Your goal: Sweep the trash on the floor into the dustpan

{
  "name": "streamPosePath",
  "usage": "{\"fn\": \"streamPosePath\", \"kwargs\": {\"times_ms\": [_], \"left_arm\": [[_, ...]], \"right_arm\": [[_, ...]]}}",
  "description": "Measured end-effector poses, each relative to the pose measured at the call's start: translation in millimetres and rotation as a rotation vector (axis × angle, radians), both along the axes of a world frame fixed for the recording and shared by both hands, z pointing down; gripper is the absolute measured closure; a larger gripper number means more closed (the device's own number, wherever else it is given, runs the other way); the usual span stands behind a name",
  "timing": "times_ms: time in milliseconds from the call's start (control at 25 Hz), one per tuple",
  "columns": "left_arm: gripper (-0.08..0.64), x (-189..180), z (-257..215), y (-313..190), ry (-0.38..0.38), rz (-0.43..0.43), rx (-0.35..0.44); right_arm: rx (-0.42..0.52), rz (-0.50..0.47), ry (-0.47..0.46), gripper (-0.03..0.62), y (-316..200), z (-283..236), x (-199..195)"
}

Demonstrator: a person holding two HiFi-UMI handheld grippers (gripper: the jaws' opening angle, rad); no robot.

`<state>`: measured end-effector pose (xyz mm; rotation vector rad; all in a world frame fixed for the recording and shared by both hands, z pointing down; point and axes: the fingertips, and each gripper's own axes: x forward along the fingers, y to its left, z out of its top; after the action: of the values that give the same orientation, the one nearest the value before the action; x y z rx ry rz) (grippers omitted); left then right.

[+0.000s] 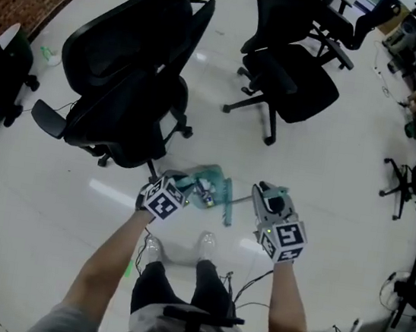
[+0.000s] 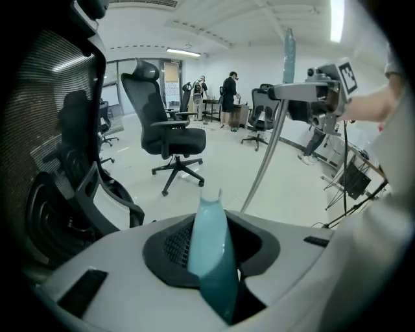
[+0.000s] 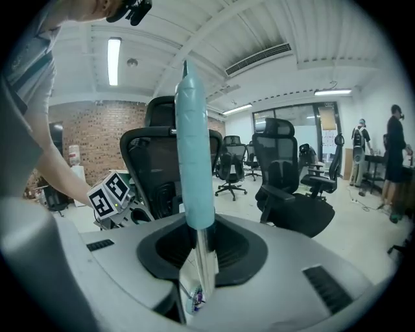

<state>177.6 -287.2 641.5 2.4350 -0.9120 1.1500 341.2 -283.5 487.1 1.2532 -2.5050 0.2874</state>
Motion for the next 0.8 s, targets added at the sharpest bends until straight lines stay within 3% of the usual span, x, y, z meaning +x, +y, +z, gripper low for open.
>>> {"fn": "streamPosePath", "kwargs": {"times_ms": [360,800], "left_arm": [[0.457,23,15,-18,-0.040,0.002,0.008],[0.456,23,17,-17,-0.036,-0.002,-0.009]], "right_arm": [[-0.026,0.015,0.008,0.526,6,8,27],[-0.001,-0.028,-0.021,0.528,9,-9,16]]}}
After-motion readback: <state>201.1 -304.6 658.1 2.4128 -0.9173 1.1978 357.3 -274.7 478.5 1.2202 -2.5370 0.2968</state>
